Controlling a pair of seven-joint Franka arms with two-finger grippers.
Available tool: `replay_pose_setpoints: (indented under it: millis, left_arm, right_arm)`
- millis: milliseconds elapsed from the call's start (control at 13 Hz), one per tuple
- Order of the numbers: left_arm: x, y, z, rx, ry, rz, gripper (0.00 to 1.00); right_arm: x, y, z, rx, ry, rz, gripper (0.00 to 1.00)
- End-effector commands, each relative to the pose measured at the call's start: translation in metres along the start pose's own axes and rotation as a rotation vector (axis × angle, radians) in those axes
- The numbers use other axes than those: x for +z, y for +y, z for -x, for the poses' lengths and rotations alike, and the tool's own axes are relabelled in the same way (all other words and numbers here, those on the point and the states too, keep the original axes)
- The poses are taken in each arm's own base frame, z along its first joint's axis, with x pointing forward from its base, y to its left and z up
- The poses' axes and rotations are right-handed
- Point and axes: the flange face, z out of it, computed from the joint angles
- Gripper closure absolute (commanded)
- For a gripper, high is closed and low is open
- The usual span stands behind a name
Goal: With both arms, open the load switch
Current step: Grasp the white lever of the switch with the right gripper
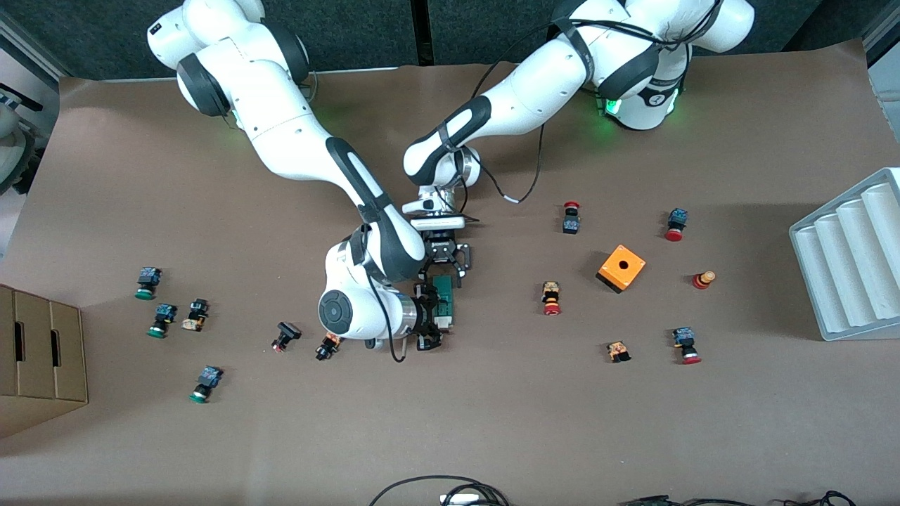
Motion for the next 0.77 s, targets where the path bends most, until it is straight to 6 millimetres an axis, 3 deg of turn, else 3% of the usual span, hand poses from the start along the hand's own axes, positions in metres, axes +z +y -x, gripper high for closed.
replay_pose_setpoints:
  millis: [0,230,690]
  left_arm:
    - [-0.0025,0.0011,0.0006,-0.011,0.031,0.012,0.17]
    - [-0.0025,0.0011,0.0006,-0.011,0.031,0.012,0.18]
    - [-0.0025,0.0011,0.0006,-0.011,0.031,0.012,0.18]
  right_arm:
    - [-0.0038,-0.0033,0.0066,0.014,-0.026,0.003,0.38]
    - [-0.004,-0.0048,0.0053,0.018,-0.028,-0.004,0.4]
    - [-0.0035,-0.0053,0.0056,0.022,-0.028,-0.013,0.54]
